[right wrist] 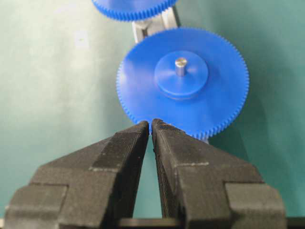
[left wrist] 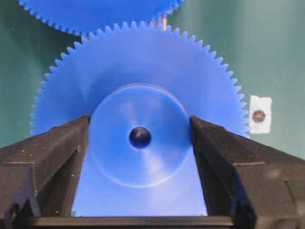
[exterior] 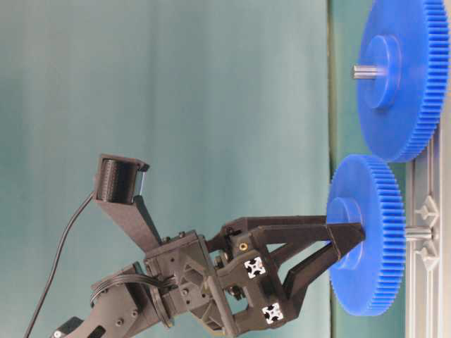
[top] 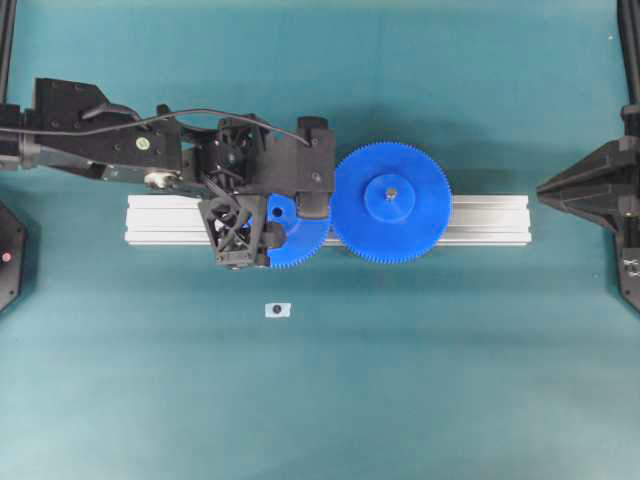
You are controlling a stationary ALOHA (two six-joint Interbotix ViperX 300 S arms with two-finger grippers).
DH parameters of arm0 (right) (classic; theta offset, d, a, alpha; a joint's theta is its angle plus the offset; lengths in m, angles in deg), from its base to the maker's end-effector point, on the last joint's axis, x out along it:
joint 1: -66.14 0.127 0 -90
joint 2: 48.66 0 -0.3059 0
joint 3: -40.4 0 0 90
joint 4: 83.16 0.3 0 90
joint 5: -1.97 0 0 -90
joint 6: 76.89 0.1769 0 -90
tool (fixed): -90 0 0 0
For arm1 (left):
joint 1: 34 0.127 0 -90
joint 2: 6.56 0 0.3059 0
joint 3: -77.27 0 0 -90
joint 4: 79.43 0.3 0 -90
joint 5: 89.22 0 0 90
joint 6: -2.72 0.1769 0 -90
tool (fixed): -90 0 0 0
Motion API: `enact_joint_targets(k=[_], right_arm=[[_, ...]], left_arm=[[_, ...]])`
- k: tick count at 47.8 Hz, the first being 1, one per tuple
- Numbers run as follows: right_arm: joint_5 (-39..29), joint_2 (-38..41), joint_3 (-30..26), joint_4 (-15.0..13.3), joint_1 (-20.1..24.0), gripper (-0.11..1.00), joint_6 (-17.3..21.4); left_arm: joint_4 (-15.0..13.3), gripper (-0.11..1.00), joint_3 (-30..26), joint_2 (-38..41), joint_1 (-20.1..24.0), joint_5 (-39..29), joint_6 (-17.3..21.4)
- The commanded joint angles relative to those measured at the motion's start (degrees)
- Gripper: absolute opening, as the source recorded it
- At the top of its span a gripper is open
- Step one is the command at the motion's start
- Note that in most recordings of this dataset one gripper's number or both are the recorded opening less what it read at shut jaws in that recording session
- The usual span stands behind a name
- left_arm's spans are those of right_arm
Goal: Insert the small gear onto the shaft.
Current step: 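Align the small gear's hole over the shaft beside the large gear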
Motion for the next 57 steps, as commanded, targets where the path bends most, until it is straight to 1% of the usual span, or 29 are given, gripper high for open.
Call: enact_joint_targets(k=[1,9,22,27,49,57], right_arm=[[0.18,0.26,-0.53,-0.09,-0.18,0.27,0.53],[0.26,0.26,-0.53,-0.09,-0.18,0.27,0.97],[0.53,0.26,-0.26,-0.18,-0.18,0.27,2.9],[0.62,0.26,-0.26,-0.18,-0.18,0.27,2.9],[0.62,-0.7,0.0,-0.35,-0.18,0.27,2.9],[0.79,-0.79,0.09,-0.26,-0.26,0.27,2.9]], left_arm=[[0.09,0.71,-0.97,-1.14,0.35,-0.7,0.09],[0.09,0.71,-1.49,-1.14,0.35,-2.9,0.09],[0.09,0.71,-2.11,-0.97,0.35,-3.08,0.09],[0.09,0.74,-2.46,-1.14,0.35,-3.08,0.09],[0.09,0.75,-3.96,-0.79,-0.09,-2.99,0.0],[0.09,0.82,-4.75,-0.35,-0.09,-3.43,-0.35]])
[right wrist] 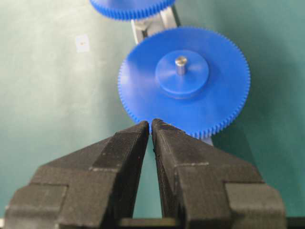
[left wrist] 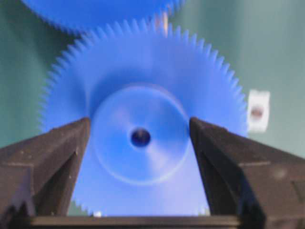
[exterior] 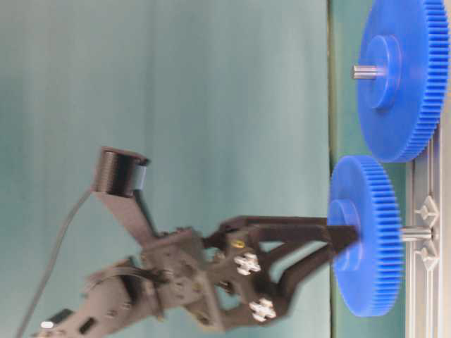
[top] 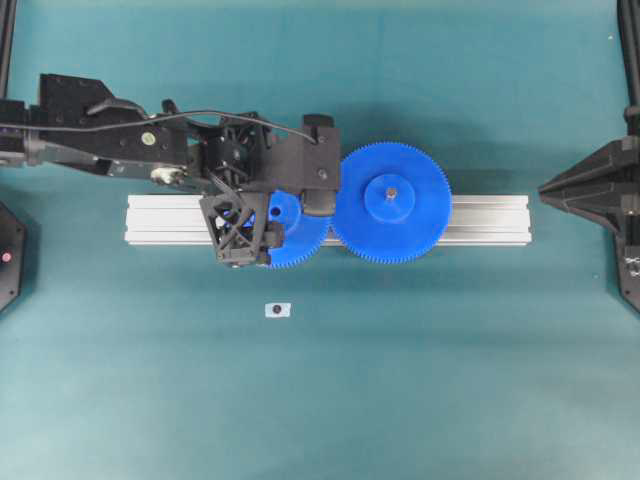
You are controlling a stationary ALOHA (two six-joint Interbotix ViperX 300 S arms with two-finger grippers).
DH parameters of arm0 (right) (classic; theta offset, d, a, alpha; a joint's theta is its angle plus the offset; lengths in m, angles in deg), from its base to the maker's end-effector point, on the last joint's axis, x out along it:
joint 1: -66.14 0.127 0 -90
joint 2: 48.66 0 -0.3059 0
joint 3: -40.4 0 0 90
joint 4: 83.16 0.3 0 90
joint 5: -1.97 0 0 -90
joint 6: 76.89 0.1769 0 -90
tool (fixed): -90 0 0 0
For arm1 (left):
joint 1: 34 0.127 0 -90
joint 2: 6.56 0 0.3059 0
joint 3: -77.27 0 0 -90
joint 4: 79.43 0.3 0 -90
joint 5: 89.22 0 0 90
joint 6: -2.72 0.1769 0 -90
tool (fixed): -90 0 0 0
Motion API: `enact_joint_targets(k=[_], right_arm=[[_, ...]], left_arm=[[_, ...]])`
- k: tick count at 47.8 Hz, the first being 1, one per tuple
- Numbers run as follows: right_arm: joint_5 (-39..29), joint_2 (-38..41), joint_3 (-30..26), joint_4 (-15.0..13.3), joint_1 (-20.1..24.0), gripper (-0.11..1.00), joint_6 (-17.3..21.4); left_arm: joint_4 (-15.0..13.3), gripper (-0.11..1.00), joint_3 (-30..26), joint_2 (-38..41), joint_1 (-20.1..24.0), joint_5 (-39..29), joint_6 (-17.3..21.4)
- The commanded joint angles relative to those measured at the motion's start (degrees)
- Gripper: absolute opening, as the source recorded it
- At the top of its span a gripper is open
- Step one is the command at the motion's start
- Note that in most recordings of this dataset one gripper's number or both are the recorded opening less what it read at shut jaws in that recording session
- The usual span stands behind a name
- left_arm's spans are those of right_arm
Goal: Insert the small gear onto the shaft.
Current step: 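Align the small gear's hole over the shaft beside the large gear, then lower the small gear onto the shaft, meshing with the large gear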
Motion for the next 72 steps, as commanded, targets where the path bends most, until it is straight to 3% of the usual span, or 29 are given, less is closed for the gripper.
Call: enact_joint_targets(k=[1,35,72], right_arm=[[0.53,0.26,-0.53,0.0,-0.18,0.27,0.35],[1.49,0.09,0.0,-0.09,-1.05,0.27,0.35],[1.41,-2.11,0.88,-0.09,-1.05,0.27,0.44]], left_arm=[[0.18,0.83,-1.76,-0.62,-0.18,-0.18,0.18],[0.18,0.86,-2.99,-3.34,-0.88,-1.05,0.44],[0.18,0.86,1.85,-11.69,-1.76,-1.05,-0.44]])
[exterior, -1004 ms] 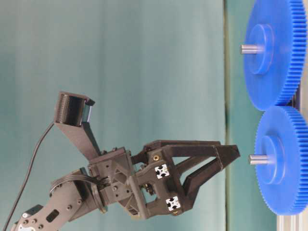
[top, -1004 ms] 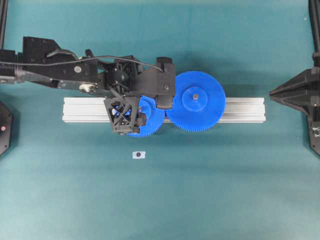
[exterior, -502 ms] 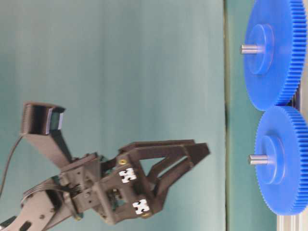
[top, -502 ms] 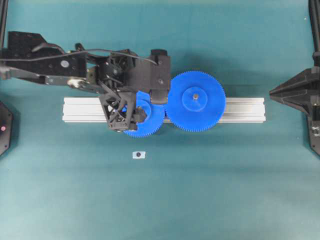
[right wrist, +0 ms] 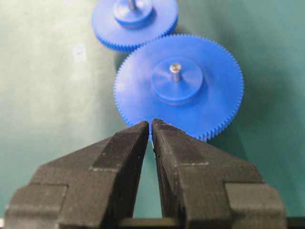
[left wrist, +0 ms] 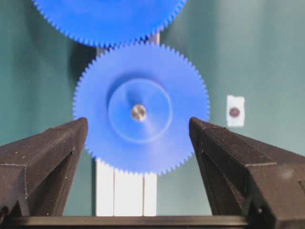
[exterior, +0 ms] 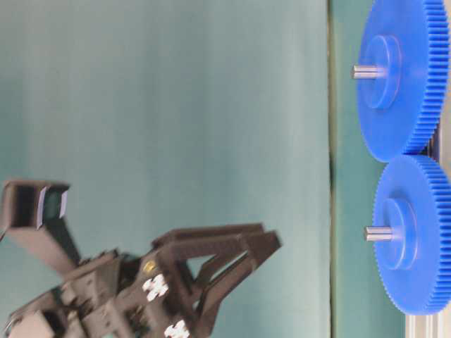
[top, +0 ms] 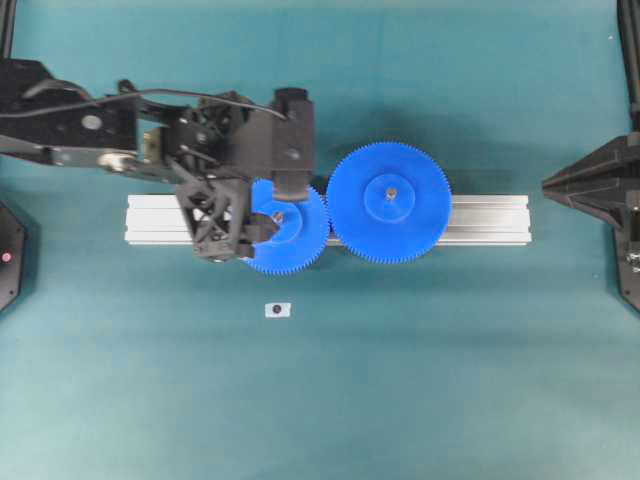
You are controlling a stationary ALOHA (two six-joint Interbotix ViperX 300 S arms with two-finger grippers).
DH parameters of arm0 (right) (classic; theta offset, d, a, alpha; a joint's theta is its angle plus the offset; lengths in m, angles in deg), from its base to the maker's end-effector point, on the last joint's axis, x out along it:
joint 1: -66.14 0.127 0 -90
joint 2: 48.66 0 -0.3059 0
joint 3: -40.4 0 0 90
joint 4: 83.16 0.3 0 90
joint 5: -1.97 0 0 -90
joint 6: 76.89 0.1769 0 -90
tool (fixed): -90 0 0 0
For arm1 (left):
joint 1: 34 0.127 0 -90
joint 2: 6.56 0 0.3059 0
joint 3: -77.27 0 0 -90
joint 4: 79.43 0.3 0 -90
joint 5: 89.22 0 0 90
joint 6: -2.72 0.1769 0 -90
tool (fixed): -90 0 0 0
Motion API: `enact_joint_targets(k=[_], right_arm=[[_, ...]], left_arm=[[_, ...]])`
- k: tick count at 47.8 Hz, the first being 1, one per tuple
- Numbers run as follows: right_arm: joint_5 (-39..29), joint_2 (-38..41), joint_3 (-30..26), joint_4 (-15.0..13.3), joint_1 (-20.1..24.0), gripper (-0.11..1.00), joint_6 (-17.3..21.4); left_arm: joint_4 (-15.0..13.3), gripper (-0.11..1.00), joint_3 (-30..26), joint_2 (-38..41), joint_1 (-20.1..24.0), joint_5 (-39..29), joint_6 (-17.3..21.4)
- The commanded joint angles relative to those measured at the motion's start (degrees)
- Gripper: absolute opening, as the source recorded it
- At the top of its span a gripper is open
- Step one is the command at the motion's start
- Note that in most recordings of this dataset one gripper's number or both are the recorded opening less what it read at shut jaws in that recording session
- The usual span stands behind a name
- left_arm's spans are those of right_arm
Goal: Insert the small gear onto the shaft.
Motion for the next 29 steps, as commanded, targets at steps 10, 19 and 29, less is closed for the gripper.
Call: enact_joint_targets(k=[10,19,29], right_arm=[[0.35,0.0,-0.09,-0.09,-0.18,0.27,0.44],[0.53,0.0,0.79,0.0,-0.18,0.27,0.44],[0.97,0.0,1.14,-0.09,-0.09,0.27,0.44]], left_arm=[[0.09,0.86,2.2,-5.45,-1.85,0.26,-0.09],[0.09,0.86,4.66,-8.79,-1.85,0.53,-0.35],[0.09,0.86,8.17,-12.57,-1.85,0.79,-3.87]])
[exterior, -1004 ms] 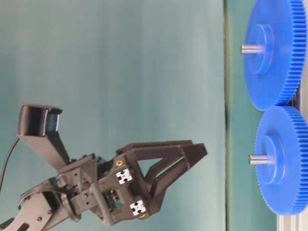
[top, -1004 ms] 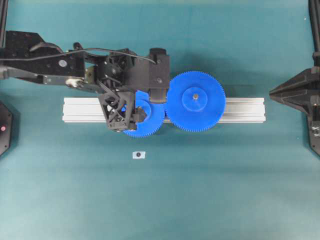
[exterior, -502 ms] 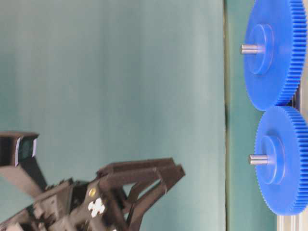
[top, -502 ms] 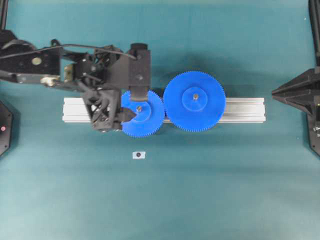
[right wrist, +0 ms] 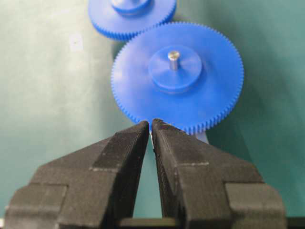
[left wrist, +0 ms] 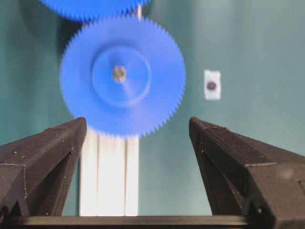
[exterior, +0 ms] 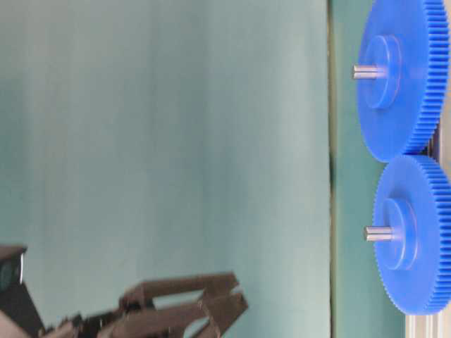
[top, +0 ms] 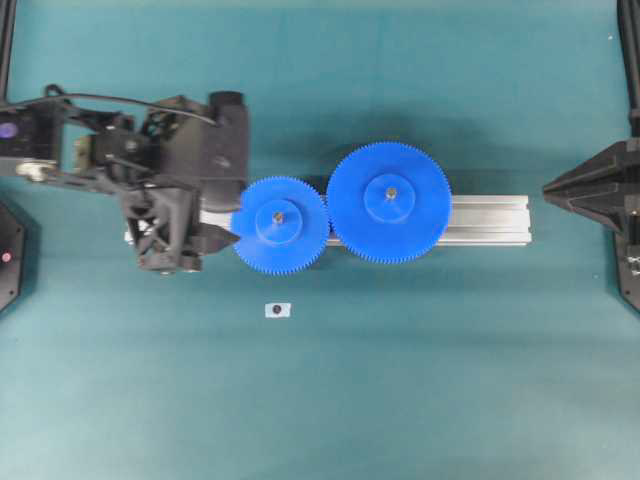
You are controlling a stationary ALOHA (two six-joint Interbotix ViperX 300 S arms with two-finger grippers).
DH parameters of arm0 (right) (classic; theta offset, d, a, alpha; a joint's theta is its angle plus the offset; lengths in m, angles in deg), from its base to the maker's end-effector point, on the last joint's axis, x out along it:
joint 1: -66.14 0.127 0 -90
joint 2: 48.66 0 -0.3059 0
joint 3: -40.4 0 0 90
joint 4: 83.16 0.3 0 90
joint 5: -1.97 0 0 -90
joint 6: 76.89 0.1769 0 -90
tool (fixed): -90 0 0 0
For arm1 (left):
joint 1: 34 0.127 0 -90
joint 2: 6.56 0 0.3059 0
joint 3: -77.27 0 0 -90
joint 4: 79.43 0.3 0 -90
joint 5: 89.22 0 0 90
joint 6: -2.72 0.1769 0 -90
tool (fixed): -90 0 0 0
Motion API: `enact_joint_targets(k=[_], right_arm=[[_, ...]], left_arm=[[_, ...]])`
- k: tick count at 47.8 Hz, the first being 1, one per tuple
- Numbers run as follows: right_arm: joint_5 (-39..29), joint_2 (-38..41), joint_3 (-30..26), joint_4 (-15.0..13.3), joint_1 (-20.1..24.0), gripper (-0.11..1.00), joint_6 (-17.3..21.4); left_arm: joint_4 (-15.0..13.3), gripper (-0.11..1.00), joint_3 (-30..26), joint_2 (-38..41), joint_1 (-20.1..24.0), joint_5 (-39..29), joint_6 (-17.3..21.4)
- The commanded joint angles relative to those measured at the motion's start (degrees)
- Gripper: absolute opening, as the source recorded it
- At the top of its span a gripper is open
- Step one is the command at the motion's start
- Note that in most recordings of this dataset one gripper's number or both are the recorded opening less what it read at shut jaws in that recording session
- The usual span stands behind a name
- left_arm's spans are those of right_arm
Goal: Insert the small gear onto the shaft.
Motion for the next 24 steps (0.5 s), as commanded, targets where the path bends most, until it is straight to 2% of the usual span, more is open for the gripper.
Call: enact_joint_targets(k=[1,12,24], right_arm=[[0.62,0.26,-0.35,0.0,-0.18,0.27,0.44],[1.32,0.18,0.26,-0.09,-0.18,0.27,0.44],[2.29,-0.35,1.23,-0.09,-0.18,0.27,0.44]], left_arm=[[0.09,0.86,0.97,-2.72,-0.09,0.53,-1.14],[0.09,0.86,5.1,-7.56,-0.18,4.57,-1.76],[0.09,0.86,12.22,-15.64,-0.18,14.68,-2.2]])
